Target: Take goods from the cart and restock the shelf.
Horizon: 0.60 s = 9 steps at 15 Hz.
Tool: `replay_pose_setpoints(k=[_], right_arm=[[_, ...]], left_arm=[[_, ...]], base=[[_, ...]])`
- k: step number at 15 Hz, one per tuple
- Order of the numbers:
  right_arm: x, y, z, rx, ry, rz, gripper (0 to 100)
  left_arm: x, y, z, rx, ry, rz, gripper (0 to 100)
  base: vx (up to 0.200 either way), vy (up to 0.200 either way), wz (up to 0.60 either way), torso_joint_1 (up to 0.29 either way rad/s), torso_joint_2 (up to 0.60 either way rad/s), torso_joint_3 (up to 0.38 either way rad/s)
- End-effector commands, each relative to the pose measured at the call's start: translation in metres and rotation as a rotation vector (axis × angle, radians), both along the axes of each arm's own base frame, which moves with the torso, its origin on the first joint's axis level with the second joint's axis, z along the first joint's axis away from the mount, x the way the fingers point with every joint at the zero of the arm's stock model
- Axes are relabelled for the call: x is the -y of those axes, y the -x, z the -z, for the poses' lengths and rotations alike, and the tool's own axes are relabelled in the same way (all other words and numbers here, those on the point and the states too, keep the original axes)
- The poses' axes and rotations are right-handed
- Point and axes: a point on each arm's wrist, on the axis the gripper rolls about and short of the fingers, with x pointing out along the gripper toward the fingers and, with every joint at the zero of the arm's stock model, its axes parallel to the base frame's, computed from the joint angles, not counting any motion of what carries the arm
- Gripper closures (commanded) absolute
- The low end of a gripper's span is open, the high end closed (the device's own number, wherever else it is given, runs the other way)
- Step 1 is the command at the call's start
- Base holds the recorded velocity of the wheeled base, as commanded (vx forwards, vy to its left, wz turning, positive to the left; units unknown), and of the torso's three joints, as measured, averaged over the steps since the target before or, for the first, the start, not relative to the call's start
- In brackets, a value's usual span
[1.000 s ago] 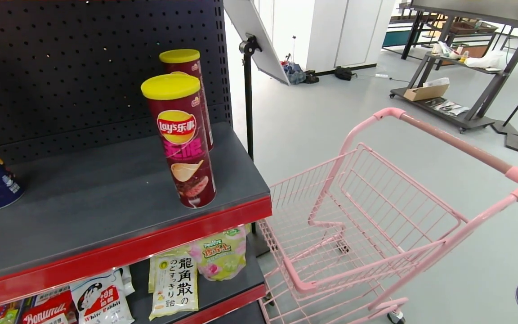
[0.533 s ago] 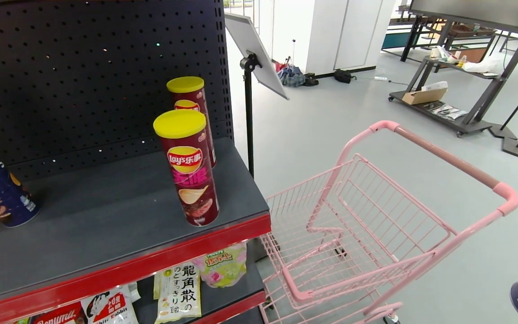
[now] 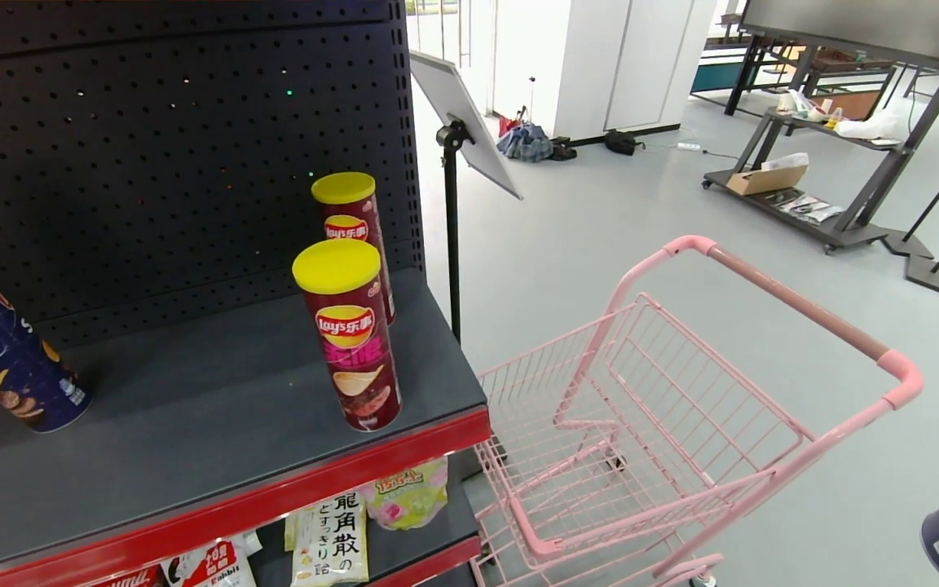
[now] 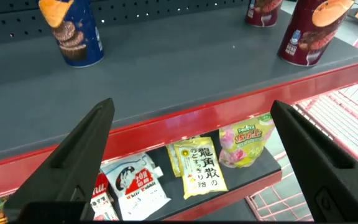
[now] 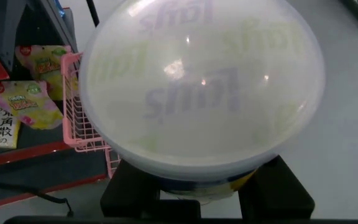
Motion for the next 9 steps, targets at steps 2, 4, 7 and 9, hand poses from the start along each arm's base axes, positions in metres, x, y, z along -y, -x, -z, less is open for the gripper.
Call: replay_pose_setpoints(k=[2, 4, 7, 9], right_arm=[[-0.0003, -0.0033, 0.0023, -0.02, 0.016, -0.005, 100], [-0.0002, -0.002, 0.004, -0.019, 0.016, -0.004, 100], [0.0, 0.0006, 0.0061, -0.014, 0.014, -0.006, 100], [0.0002, 0.0023, 0.0076, -0.011, 0.014, -0.006, 100]], left_arm=[[0.0, 0.0, 0.0001, 0.0, 0.0, -0.001, 0], [0.0, 0.0, 0.0001, 0.0, 0.0, -0.001, 0], [0.0, 0.0, 0.0001, 0.0, 0.0, -0.001, 0], [0.0, 0.0, 0.0001, 0.0, 0.0, -0.001, 0]], base=[[0.0, 0.0, 0.0, 0.051, -0.13, -0.059], [0.0, 0.0, 0.6, 0.01, -0.03, -0.022], [0.0, 0.0, 0.6, 0.002, 0.0, 0.004], [0.0, 0.0, 0.6, 0.015, 0.0, -0.005]])
